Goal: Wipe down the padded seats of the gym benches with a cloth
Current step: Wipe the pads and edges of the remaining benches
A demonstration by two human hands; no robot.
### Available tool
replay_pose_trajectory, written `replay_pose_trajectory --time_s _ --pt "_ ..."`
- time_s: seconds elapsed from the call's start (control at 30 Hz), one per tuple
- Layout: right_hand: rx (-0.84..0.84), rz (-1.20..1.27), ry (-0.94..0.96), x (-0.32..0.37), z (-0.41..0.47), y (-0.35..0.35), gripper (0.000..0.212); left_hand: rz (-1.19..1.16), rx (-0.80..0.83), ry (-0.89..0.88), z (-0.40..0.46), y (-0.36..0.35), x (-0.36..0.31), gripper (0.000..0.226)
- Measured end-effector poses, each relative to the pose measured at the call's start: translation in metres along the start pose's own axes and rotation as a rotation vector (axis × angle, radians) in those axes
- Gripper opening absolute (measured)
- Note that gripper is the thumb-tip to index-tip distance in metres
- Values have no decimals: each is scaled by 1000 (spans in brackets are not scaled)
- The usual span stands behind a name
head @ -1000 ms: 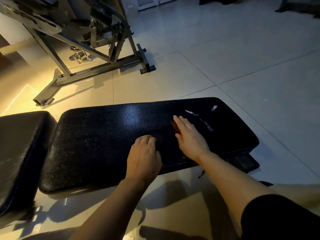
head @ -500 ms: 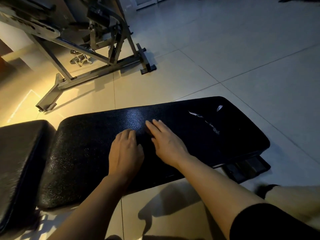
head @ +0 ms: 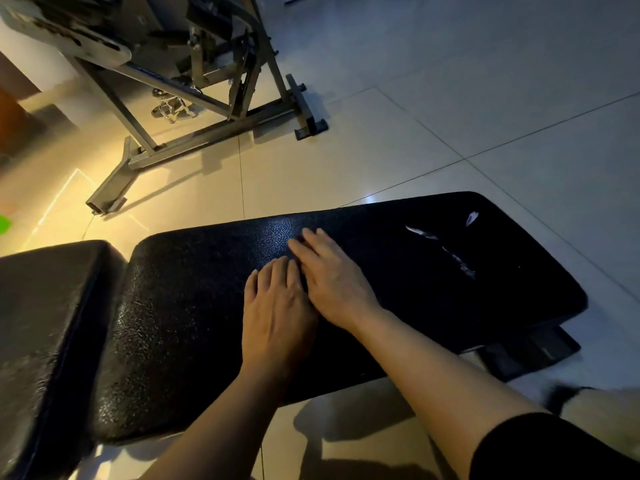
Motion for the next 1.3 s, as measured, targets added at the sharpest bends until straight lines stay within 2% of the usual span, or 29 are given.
replay_pose_trajectory --time_s 0.07,0.13,0.27,0.37,0.43,0.57,0.67,0.73,0.87,0.97,1.0,1.17,1.23,1.3 --pt "4 14 42 -4 5 2 50 3 13 1 1 -1 0 51" --pt "-50 6 8 -28 12 15 50 2 10 11 2 1 1 51" --pt "-174 -68 -244 -98 18 47 49 -12 17 25 3 2 1 55" --pt "-186 -80 -371 -104 14 48 48 1 18 24 3 -2 2 52" --pt "-155 -55 -304 -73 18 37 48 25 11 33 4 -2 2 51" --pt "-39 104 -28 -3 23 5 49 64 55 -9 3 -5 0 63" --pt "-12 112 25 -4 25 1 49 49 68 -13 3 -5 0 61" --pt "-77 85 -27 -28 29 15 50 48 52 15 3 -3 1 53" --pt "-269 5 -272 -91 26 51 48 41 15 32 2 -2 2 56" --pt "-317 -18 -428 -91 15 52 50 45 2 34 4 -3 2 54" --pt "-289 -37 -389 -76 17 44 51 56 -3 36 4 -2 2 53" --pt "-52 73 44 6 31 0 52 85 73 -5 2 -8 2 62" --pt "-13 76 71 -4 37 2 55 80 49 15 3 -4 2 58" --pt "-87 18 11 -34 44 16 57 78 10 36 4 -1 2 53"
Point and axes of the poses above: each hand's wrist, its own z-axis towards the middle knuckle, its own y-axis out of the back of the hand, x = y × z, the point moved 8 cm from there along z, towards the middle knuckle, and after that the axes turned 1 degree about -y, right-handed, at the moved point
